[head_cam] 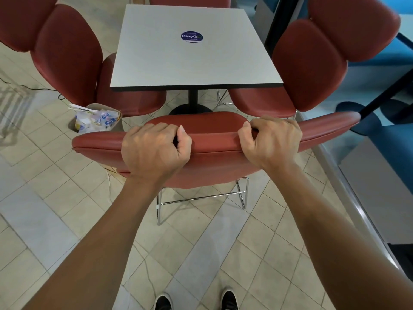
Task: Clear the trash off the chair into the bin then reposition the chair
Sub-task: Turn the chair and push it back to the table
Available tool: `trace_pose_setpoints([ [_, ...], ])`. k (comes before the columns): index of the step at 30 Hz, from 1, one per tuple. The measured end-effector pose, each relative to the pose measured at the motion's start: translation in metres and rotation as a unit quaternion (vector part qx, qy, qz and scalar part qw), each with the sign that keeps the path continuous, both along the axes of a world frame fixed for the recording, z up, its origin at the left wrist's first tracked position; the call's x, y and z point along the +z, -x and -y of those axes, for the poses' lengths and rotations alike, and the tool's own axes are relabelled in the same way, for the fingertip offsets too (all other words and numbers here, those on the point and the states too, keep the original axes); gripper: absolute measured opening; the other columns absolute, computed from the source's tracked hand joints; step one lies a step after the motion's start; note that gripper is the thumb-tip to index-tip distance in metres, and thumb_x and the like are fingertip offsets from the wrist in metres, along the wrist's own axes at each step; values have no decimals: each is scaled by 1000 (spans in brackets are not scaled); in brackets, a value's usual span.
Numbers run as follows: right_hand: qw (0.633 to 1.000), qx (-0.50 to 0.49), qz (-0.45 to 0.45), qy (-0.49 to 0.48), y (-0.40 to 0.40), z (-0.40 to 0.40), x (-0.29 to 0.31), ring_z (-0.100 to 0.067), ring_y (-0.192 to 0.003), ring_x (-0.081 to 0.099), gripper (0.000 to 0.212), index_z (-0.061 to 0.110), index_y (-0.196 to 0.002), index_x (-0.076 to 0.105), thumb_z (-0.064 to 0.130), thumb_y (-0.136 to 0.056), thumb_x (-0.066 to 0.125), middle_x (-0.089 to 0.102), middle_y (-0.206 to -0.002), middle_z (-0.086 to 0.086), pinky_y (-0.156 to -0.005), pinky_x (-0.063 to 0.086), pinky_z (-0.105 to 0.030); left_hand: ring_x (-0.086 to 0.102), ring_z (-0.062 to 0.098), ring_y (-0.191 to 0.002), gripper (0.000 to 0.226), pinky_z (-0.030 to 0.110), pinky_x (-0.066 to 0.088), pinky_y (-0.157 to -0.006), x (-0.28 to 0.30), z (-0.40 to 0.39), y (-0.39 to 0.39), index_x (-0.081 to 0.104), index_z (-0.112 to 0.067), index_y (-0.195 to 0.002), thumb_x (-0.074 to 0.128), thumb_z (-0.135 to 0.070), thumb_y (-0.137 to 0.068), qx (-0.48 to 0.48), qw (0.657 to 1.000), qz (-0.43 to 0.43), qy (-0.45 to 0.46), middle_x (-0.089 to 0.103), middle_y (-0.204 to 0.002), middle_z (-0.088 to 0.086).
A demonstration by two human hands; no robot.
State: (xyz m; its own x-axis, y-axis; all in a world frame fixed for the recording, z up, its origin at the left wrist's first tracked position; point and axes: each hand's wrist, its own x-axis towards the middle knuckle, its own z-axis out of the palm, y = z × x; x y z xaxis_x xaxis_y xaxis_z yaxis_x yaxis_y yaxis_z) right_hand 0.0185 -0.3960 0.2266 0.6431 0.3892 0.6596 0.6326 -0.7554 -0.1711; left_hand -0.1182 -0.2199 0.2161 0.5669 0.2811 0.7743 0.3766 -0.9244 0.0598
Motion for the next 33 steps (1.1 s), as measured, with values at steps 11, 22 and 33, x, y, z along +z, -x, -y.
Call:
trace_pose_setpoints([
  [11, 1000, 0, -25, -19, -3, -18, 0, -11, -51, 31, 40, 16, -50, 59, 37, -81, 47, 45, -47, 6, -65, 29, -25, 48, 25, -46, 32, 30, 32, -54, 0, -21, -7, 54, -15, -54, 52, -23, -84, -13, 1000, 14, -21, 52, -50, 2],
  [22, 999, -6, -17, -27, 2, -28, 3, -12, -49, 32, 36, 18, -47, 45, 33, -80, 48, 35, -49, 10, -64, 28, -24, 54, 24, -51, 34, 31, 35, -57, -6, -35, -9, 61, -16, -59, 47, -27, -88, -20, 998, 37, -46, 58, -54, 1],
  [33, 996, -41, -67, 31, 12, -25, 12, -27, -62, 57, 37, 15, -67, 66, 38, -81, 40, 65, -64, -4, -68, 43, -34, 59, 24, -59, 34, 31, 39, -62, 10, -26, 1, 68, -18, -68, 46, -33, -89, -38, 995, -73, 53, 66, -63, 0],
])
